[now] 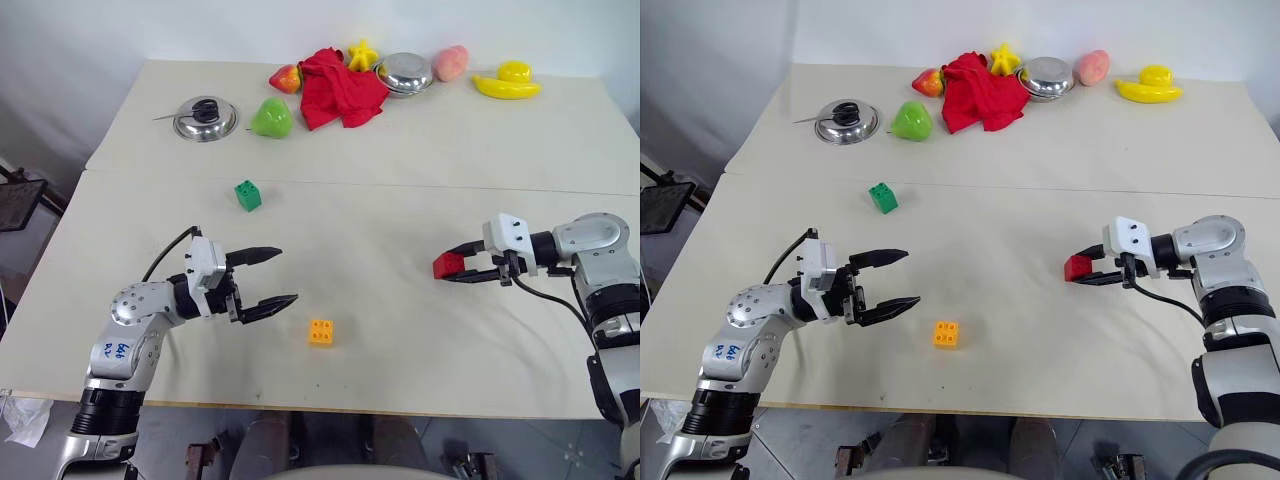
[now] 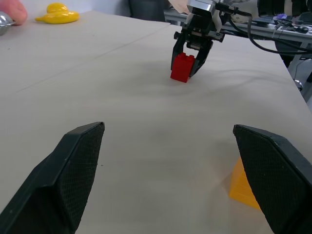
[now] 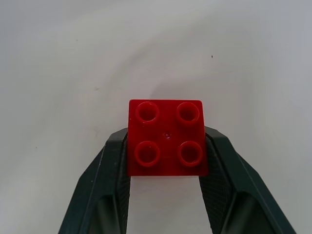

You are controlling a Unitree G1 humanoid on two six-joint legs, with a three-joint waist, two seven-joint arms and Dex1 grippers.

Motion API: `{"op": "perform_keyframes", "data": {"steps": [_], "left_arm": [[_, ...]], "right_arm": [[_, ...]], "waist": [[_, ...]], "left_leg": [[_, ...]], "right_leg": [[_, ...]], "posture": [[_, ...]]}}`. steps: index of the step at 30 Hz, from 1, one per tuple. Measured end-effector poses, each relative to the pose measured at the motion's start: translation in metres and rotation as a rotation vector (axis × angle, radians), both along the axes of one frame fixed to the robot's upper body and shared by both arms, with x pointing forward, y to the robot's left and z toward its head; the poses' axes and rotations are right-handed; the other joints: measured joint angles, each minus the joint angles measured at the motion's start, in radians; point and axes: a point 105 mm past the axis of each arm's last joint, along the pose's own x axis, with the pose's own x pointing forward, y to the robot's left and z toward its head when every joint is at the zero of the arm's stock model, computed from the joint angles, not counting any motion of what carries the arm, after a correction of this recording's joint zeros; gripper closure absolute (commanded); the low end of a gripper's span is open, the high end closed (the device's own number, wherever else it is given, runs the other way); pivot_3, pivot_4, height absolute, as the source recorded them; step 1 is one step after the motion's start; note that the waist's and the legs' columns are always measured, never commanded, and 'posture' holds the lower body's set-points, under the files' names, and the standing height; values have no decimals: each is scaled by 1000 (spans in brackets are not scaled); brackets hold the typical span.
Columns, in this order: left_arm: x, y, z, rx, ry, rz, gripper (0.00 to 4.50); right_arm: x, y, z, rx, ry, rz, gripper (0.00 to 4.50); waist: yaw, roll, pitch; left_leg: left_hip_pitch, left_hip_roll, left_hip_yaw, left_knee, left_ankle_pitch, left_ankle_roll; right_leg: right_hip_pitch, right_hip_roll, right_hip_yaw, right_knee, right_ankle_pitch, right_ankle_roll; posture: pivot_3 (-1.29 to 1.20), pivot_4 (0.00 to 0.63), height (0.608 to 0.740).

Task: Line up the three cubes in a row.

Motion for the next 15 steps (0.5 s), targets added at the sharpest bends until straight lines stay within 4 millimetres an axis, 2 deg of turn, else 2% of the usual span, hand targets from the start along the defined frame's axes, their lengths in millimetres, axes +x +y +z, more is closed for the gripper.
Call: {"op": "perform_keyframes", "data": {"steps": [6,7,12,15], "left_arm": [[-1,5,0,16,0,10,0],[-1,8,0,19,1,18,0],[2,34,-3,31,15,105,0],[-1,66,-15,74,58,192,0]], "right_arm": [[5,-1,9,40,-14,-27,185],[5,0,12,54,-26,-25,45],[-5,-6,42,151,-126,-10,45],[-33,-6,50,259,-136,35,45]], "waist": [[-9,0,0],[-9,0,0],[-7,1,1],[-4,1,1]], "left_leg": [[0,0,-1,0,0,0],[0,0,-1,0,0,0],[0,0,-2,0,0,0],[-1,0,-4,-1,0,-1]], "right_leg": [[0,0,0,0,0,0],[0,0,0,0,0,0],[0,-1,-2,1,0,-1],[0,-2,-7,1,-1,-2]], "posture": [[0,150,740],[0,150,740],[0,150,740],[0,150,740]]}}
